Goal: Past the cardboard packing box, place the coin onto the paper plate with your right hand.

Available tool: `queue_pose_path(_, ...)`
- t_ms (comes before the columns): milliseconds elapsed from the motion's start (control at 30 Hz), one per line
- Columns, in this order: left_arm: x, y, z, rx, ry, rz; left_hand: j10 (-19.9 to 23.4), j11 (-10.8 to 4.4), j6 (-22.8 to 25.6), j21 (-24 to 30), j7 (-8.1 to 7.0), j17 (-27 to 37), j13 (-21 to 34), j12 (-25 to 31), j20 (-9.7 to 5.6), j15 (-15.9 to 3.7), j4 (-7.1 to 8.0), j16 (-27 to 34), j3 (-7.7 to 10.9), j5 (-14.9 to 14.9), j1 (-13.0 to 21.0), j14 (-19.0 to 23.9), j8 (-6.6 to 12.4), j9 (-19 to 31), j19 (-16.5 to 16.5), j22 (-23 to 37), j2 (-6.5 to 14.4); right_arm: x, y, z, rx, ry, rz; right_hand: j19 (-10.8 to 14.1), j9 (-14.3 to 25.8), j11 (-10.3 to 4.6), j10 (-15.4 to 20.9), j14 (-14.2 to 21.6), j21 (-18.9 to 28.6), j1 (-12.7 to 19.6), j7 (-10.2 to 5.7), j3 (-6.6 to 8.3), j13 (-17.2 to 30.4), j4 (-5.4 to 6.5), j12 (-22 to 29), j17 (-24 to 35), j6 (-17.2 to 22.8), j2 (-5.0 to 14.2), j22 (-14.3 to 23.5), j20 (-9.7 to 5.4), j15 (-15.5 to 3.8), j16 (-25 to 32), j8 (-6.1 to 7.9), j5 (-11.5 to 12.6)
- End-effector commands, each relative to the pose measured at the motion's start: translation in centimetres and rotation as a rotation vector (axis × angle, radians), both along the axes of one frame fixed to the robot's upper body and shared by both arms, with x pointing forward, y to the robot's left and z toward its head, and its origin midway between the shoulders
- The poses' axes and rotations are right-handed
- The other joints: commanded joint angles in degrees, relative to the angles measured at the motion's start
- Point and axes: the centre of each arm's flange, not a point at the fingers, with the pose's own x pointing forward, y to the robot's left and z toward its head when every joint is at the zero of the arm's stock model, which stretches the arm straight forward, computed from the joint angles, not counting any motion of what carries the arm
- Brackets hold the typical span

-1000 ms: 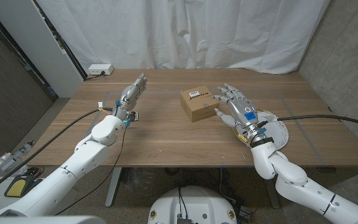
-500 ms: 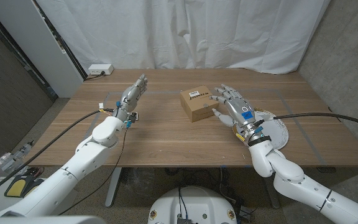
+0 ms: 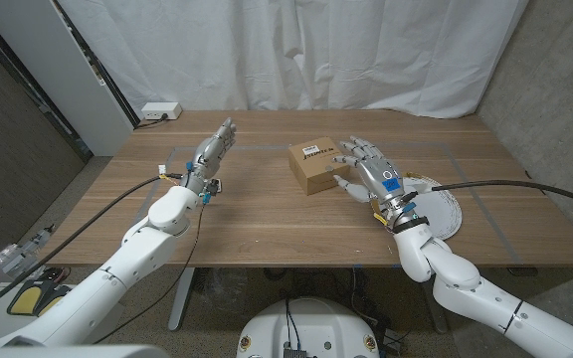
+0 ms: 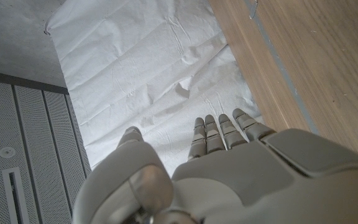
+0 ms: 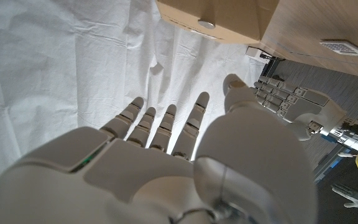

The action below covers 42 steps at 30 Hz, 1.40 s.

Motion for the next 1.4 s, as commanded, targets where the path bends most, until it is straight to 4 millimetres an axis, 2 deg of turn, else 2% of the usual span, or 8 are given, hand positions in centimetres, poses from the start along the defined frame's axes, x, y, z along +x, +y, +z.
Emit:
queue_pose_path(33, 0.3, 0.3, -0.5, -0.008, 0.006, -0.004, -0.07, -0.05, 0.17, -0.14, 0.03, 0.26, 0.07, 0.08, -1.13, -0.03, 0.12, -0.14, -0.19, -0.04, 0.11, -0.11, 0.06, 0.21, -0.2, 0.16, 0.25, 1.1, 1.0, 0.1, -0.007, 0.007, 0.006, 0.38, 0.58, 1.16, -0.48, 0.76, 0.24, 0.01, 0.11, -0.54, 0.39, -0.02, 0.11, 0.25, 0.15, -0.58, 0.11, -2.67, -0.83, 0.32, 0.4, 0.53)
queue_pose_path(133, 0.0, 0.4, -0.7, -0.012, 0.011, 0.002, -0.23, 0.11, 0.23, -0.13, 0.11, 0.26, 0.07, 0.03, -1.15, 0.01, 0.12, -0.15, -0.21, -0.04, 0.12, -0.16, 0.08, 0.21, -0.21, 0.16, 0.27, 1.5, 1.1, 0.3, 0.007, 0.013, 0.018, 0.88, 0.79, 1.25, -0.54, 1.05, 0.43, 0.06, 0.13, -0.62, 0.45, -0.03, 0.13, 0.3, -0.07, -0.61, 0.12, -2.7, -1.0, 0.43, 0.47, 0.68)
queue_pose_path(267, -0.2, 0.5, -0.7, -0.005, 0.014, 0.009, -0.22, 0.03, 0.27, -0.13, 0.16, 0.26, 0.07, 0.04, -1.15, 0.06, 0.12, -0.15, -0.23, -0.03, 0.12, -0.19, 0.1, 0.21, -0.22, 0.16, 0.28, 1.8, 1.3, 0.5, 0.006, 0.0, 0.022, 2.31, 1.58, 2.18, 0.25, 2.28, 0.92, -0.04, 0.15, -1.01, 0.64, 0.11, 0.57, 0.45, -0.19, -0.69, 0.12, -2.77, -1.03, 0.83, 1.03, 1.08)
queue_pose_path(633, -0.8, 0.8, -1.1, -0.019, 0.015, 0.025, -0.27, -0.05, 0.28, -0.11, 0.19, 0.26, 0.07, 0.05, -1.14, 0.02, 0.13, -0.14, -0.29, -0.03, 0.13, -0.26, 0.1, 0.21, -0.27, 0.16, 0.32, 2.7, 1.7, 0.7, -0.026, 0.008, 0.004, 2.09, 3.34, 2.15, -0.25, 2.53, 0.72, -0.19, 0.17, -1.56, 1.12, 0.4, 0.67, 0.72, 2.24, -0.42, 0.15, -2.3, -1.01, 0.78, 3.42, 1.72)
queue_pose_path(933, -0.8, 1.1, -0.6, -0.01, 0.006, 0.026, -0.24, -0.05, 0.33, -0.09, 0.12, 0.26, 0.07, 0.08, -1.13, 0.05, 0.12, -0.11, -0.32, -0.02, 0.15, -0.22, 0.11, 0.21, -0.28, 0.16, 0.36, 3.2, 1.8, 0.8, -0.026, -0.01, -0.017, 1.86, 3.92, 2.19, -0.43, 2.44, 0.6, -0.05, 0.14, -1.62, 1.27, 0.44, 0.71, 0.81, 2.54, -0.15, 0.17, -2.08, -0.64, 0.72, 4.02, 1.96)
queue_pose_path(1400, -1.0, 1.8, 0.2, -0.008, -0.009, 0.035, -0.23, 0.02, 0.31, -0.06, 0.07, 0.26, 0.08, 0.13, -1.08, 0.05, 0.12, -0.08, -0.4, -0.02, 0.18, -0.22, 0.1, 0.21, -0.31, 0.16, 0.43, 5.2, 1.4, 0.5, -0.043, -0.024, -0.053, 0.97, 4.97, 2.18, -1.63, 1.7, 0.25, 0.96, 0.19, -1.54, 1.53, 0.08, 0.49, 0.91, 1.69, 0.27, 0.22, -2.3, -0.65, 0.39, 4.55, 2.54)
